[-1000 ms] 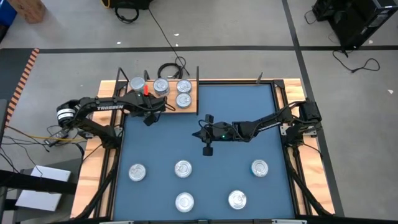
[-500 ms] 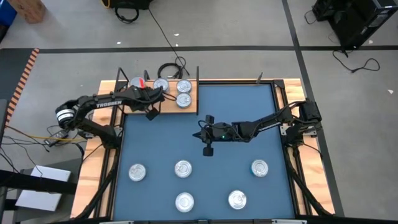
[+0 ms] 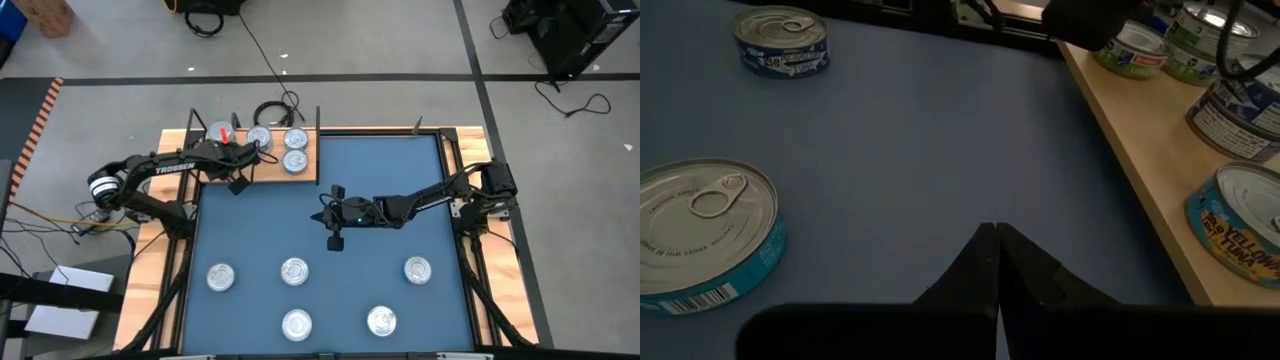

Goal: Stack canned seafood by type on shelf
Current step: Put the green tuna can on the shelf aligned with the other green tuna can

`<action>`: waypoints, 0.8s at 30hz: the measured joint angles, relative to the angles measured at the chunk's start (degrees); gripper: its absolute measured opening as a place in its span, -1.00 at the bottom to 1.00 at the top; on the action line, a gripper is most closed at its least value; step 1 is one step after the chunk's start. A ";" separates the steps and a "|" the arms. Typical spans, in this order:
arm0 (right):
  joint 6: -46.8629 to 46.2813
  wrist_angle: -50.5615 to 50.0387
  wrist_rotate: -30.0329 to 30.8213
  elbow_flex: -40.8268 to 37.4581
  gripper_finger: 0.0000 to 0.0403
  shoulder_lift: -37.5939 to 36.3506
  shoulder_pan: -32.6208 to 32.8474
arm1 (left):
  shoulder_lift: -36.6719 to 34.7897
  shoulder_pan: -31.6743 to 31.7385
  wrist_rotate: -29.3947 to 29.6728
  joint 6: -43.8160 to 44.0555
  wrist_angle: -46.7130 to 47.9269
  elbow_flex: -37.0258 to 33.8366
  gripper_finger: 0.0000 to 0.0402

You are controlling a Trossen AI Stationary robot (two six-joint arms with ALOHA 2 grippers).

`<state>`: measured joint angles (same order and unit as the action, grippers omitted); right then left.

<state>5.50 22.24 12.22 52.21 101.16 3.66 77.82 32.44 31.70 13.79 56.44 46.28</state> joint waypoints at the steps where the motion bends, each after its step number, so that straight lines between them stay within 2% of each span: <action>1: 0.00 0.00 0.00 0.00 -0.96 0.00 0.00 | 0.00 -0.21 -0.04 0.34 0.45 0.00 -0.99; 16: 0.00 0.00 0.03 -0.02 -0.96 0.00 0.00 | -0.11 -0.67 -1.43 2.76 2.38 -0.11 -0.99; 24: 0.00 2.34 0.05 -0.04 -0.96 0.00 0.07 | -4.31 -2.94 -2.07 3.37 5.14 2.09 -0.96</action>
<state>5.50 24.58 12.27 52.16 101.16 3.73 73.52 29.50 29.63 17.16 61.59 48.38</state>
